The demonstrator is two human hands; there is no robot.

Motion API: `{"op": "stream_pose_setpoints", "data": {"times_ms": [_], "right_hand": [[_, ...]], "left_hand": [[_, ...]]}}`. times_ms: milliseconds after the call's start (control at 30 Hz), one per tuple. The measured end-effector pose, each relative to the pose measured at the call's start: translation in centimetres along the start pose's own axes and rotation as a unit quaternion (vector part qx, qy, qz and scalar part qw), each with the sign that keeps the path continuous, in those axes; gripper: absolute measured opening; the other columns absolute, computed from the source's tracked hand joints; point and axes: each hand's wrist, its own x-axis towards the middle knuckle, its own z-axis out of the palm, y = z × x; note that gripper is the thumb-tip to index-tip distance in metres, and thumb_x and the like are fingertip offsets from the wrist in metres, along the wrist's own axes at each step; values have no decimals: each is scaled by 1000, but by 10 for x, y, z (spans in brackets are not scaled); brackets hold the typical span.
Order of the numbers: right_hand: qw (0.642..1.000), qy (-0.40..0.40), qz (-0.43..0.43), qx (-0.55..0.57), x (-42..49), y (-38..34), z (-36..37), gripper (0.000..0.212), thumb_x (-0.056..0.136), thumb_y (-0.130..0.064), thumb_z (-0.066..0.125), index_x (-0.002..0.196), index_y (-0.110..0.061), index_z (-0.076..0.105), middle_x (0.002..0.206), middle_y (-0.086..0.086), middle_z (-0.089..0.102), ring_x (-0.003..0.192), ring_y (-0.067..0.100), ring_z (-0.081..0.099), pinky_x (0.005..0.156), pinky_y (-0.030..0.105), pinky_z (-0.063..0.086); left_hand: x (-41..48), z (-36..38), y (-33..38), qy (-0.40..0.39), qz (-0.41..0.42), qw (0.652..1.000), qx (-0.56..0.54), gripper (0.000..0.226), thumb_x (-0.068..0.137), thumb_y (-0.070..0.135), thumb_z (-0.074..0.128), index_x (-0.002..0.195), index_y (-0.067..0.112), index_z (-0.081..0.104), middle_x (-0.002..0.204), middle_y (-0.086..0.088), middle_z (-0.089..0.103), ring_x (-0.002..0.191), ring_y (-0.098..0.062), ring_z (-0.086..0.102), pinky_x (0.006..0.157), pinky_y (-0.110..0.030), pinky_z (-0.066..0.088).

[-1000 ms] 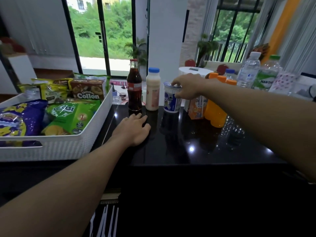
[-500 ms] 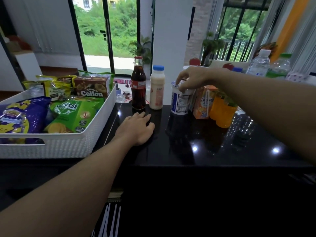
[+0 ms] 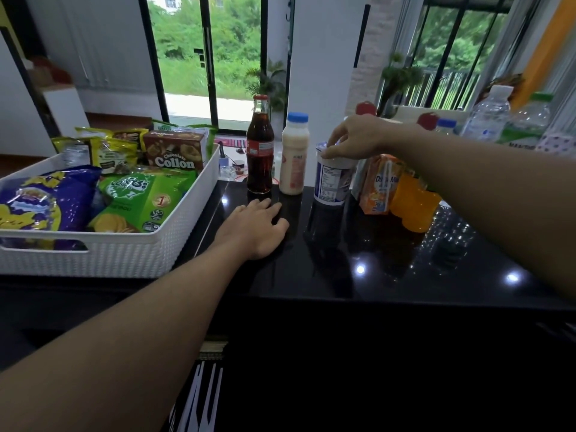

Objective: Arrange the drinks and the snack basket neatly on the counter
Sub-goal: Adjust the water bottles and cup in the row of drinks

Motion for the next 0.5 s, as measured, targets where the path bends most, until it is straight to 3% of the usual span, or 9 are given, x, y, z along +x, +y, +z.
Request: {"op": "stream_pose_setpoints", "data": {"times_ms": [100,267,367,500], "right_hand": [[1000,-15,-8,13,-1,-4,-5,36,94,-41,65,122,-19,72,117,4,71,107,22,63,92,39,52],[999,-21,-35,3,-4,-9,-6,31,93,-21,64,123,-14,69,119,4,70,110,21,64,94,36,51],[999,-6,-40,9,-4,-12,-1,34,94,-29,65,125,-15,65,122,5,68,112,23,64,95,40,54],[998,16,-48,-30,-4,-14,7,46,96,-40,63,137,-20,59,129,7,65,112,24,62,88,35,50]], "left_hand": [[1,0,0,1,0,1000,0,63,100,51,23,158,28,22,166,1,15,152,-18,11,121,-37,8],[2,1,-2,4,6,1000,-1,63,100,51,22,157,27,23,165,1,16,152,-18,12,121,-37,9],[3,3,-3,6,8,1000,-1,63,99,51,22,157,27,24,165,1,17,152,-17,12,121,-37,9],[5,3,-4,1,6,1000,4,63,99,51,23,157,28,23,165,1,17,152,-18,13,121,-37,10]]}}
